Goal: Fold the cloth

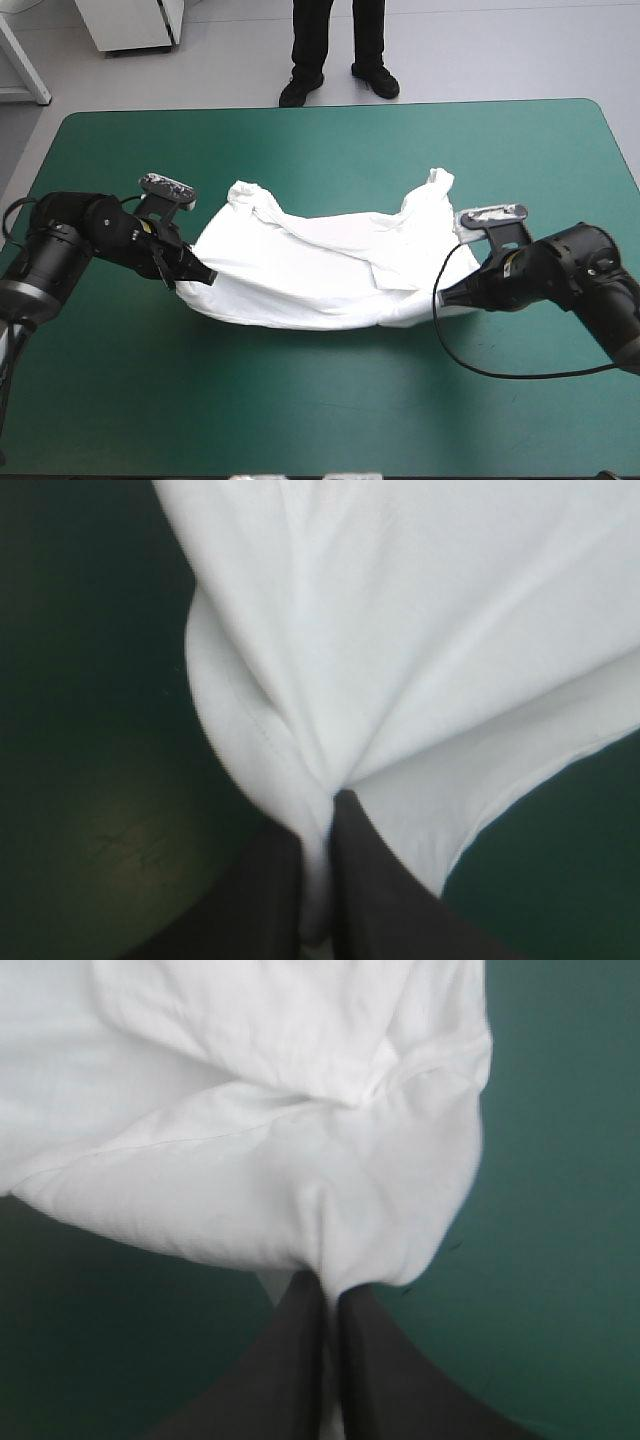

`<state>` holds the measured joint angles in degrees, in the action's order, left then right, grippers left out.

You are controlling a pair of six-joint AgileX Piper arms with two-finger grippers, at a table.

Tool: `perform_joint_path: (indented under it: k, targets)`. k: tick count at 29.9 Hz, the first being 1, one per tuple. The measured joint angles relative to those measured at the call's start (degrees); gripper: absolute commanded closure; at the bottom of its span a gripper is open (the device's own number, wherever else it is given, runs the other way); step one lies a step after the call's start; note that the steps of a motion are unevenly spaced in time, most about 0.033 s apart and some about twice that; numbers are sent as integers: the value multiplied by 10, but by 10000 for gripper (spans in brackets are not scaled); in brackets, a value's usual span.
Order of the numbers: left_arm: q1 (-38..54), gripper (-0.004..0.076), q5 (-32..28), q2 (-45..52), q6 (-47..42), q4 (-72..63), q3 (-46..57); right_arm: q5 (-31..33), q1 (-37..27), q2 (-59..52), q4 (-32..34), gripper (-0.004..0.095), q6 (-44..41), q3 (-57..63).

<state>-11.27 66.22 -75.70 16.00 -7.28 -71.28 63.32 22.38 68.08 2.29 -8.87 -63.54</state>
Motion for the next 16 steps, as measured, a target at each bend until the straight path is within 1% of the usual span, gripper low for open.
perform_joint_path:
  k: [2,7,12,16]
  targets:
    - [0,734,16,14,-1,-8,-34,17,0,-12,9,921,-1,-45]
    - [0,734,43,40,-2,-33,-145,46,0,-26,18,921,-1,-211]
    - [0,734,51,47,-2,-75,-289,52,0,-26,24,921,19,-379]
    - [0,734,53,55,-2,-109,-373,57,0,-28,32,921,35,-495]
